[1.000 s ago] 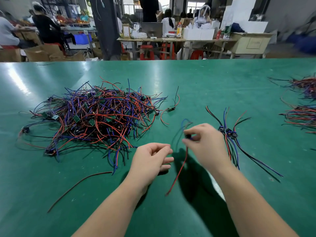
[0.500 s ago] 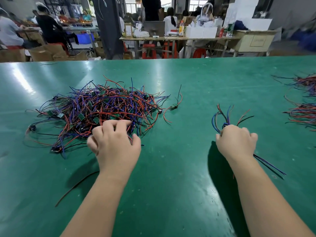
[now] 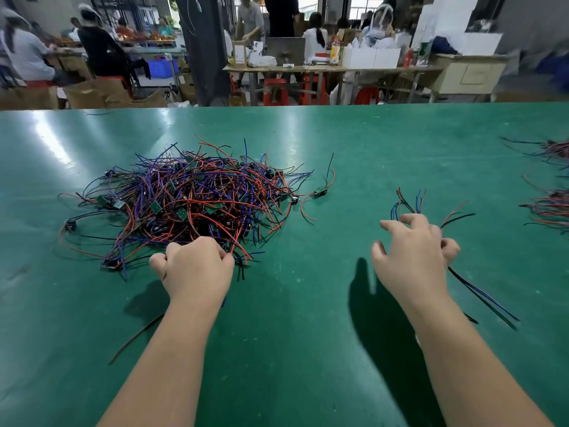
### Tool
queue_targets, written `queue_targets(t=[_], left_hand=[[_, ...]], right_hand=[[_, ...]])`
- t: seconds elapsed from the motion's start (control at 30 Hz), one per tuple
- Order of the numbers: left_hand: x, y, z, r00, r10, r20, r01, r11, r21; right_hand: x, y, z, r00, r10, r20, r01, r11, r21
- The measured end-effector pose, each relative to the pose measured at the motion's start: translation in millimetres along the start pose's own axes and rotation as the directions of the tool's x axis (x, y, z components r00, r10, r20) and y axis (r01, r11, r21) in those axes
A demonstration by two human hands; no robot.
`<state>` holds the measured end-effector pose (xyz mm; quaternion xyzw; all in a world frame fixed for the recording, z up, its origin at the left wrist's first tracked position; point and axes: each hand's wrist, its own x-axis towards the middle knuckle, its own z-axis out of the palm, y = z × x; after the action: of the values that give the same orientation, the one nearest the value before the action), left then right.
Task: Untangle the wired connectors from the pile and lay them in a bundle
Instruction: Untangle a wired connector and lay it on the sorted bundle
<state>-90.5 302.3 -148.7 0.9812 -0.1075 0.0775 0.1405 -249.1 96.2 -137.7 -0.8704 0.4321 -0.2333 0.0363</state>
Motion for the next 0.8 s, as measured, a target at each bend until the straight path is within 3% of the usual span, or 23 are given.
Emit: queue_targets(t=[0.13,0.2,0.27,0.33,0.4,0.47,0.53,0.6,0.67,0.73,0.8], left_hand=[[-4,4,0,1.000,0.001,-0.020,0.000,1.000,0.030],[-5,6,-2,1.000,-0.010,-0.028,0.009,0.999,-0.039],[-6,10,-7,0.999,-0.018,-0.042,0.005,0.957,-0.291],[-9,16,-12,0.999,-0.003,-0.048,-0.029,0.763,-0.645],[-17,25,-15,0.994,0.029,-0.105,-0.102,0.573,-0.813],[-26,33,-14,0.986,0.077,-0.146,-0.164,0.544,-0.823],[-37,40,-10,0.967,0.162,-0.195,-0.253,0.560,-0.789],[-49,47,-7,0.907,0.322,-0.273,-0.412,0.537,-0.737],[-62,52,-6,0.791,0.532,-0.302,-0.573,0.470,-0.672],[-72,56,0,0.647,0.711,-0.277,-0.691,0.391,-0.608],[-78,59,5,0.559,0.797,-0.229,-0.731,0.344,-0.589]], right_hand=[[-8,-9,1,0.997,-0.065,-0.051,0.069,0.994,0.090],[-10,-13,2,0.995,-0.087,-0.048,0.093,0.983,0.160],[-11,-16,4,0.994,-0.106,-0.037,0.112,0.959,0.261],[-13,-21,3,0.992,-0.129,-0.007,0.120,0.901,0.417],[-16,-27,0,0.982,-0.131,0.132,0.006,0.733,0.680],[-19,-36,-4,0.913,-0.181,0.366,-0.262,0.428,0.865],[-23,-43,-5,0.804,-0.275,0.527,-0.493,0.187,0.850],[-24,-46,-5,0.727,-0.347,0.592,-0.594,0.115,0.796],[-25,-47,-5,0.682,-0.400,0.612,-0.647,0.059,0.760],[-26,-46,-6,0.678,-0.423,0.601,-0.655,0.023,0.755],[-25,-43,-8,0.710,-0.387,0.589,-0.627,0.035,0.779]])
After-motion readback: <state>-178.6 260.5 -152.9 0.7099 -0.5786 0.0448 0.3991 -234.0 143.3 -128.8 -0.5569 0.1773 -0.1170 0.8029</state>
